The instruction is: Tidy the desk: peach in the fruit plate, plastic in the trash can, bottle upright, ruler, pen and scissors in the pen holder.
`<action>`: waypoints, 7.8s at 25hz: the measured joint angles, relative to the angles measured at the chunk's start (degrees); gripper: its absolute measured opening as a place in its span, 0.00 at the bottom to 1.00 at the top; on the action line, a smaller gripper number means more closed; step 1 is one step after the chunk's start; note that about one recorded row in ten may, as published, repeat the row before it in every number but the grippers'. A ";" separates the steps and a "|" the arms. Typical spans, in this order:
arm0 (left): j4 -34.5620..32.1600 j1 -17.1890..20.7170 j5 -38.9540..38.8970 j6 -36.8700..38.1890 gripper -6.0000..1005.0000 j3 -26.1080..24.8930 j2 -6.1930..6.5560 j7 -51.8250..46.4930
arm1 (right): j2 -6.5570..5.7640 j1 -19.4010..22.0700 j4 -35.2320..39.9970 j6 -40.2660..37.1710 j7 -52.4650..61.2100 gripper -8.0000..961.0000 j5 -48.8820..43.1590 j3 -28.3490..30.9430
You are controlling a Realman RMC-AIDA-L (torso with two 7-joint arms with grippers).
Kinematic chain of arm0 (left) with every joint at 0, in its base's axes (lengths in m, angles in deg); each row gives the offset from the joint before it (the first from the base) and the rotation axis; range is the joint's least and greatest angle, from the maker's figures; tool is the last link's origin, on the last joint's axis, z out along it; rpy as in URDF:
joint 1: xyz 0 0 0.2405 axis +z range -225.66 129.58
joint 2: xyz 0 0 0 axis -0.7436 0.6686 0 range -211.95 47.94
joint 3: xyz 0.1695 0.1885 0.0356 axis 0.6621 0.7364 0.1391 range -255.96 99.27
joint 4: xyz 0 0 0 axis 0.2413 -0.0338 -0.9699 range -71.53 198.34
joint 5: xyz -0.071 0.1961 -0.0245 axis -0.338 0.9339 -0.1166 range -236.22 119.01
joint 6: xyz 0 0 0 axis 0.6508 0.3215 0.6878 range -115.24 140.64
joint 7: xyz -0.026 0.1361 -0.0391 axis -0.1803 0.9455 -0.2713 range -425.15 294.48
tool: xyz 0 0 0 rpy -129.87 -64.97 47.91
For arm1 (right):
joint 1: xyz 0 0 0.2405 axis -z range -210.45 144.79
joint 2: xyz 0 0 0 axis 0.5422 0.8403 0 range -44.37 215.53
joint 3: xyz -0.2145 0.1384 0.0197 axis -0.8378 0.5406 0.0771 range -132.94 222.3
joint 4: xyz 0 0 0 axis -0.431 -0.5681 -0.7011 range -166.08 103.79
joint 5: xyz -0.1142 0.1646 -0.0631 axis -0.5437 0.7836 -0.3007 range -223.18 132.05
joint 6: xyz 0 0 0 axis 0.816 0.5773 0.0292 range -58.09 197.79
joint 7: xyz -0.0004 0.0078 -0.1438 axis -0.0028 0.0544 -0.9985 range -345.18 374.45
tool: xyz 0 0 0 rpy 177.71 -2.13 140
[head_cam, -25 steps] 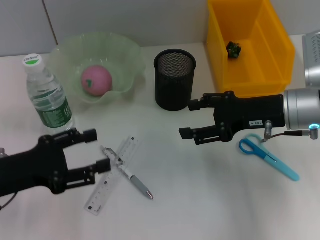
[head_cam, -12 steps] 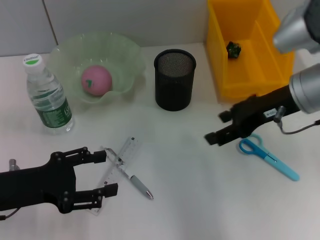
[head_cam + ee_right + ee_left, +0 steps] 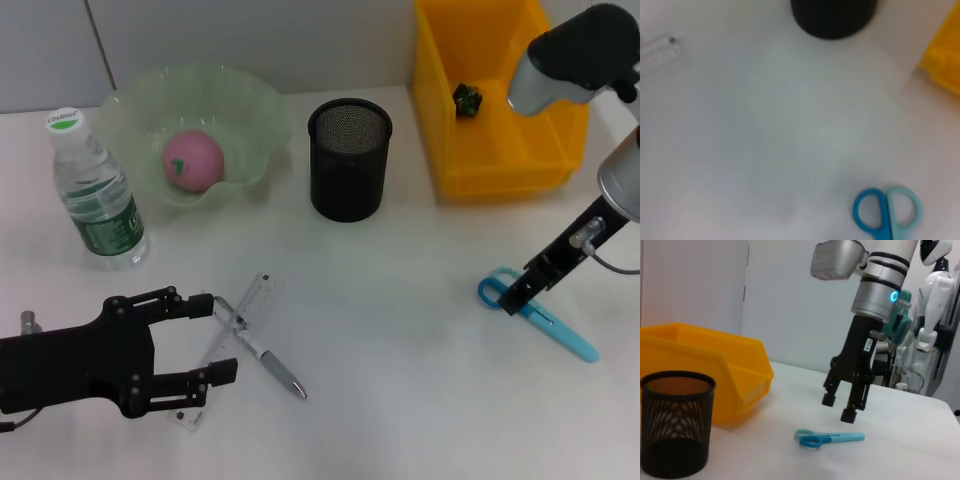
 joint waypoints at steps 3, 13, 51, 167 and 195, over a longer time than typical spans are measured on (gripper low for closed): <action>0.03 -0.23 0.08 -0.25 0.81 0.02 -0.01 -0.02 | -0.03 -0.10 -1.13 -0.03 0.35 0.85 -1.90 -1.01; 0.09 -0.29 0.28 -0.59 0.81 0.03 -0.03 -0.44 | -0.06 -0.10 -7.70 6.22 -0.43 0.83 -3.80 -3.87; -0.36 -0.50 0.24 -0.58 0.81 -0.37 0.06 -2.28 | -0.14 -0.57 -12.79 10.93 -1.54 0.41 -3.55 -5.96; 0.22 -3.23 -0.30 -2.77 0.81 -0.73 0.10 -7.43 | 0.39 -4.61 -55.27 53.35 -94.69 0.26 87.88 5.23; -0.19 -3.14 -0.66 -2.75 0.81 -0.73 0.20 -7.55 | 0.12 2.04 -46.86 47.19 -86.51 0.80 87.92 5.73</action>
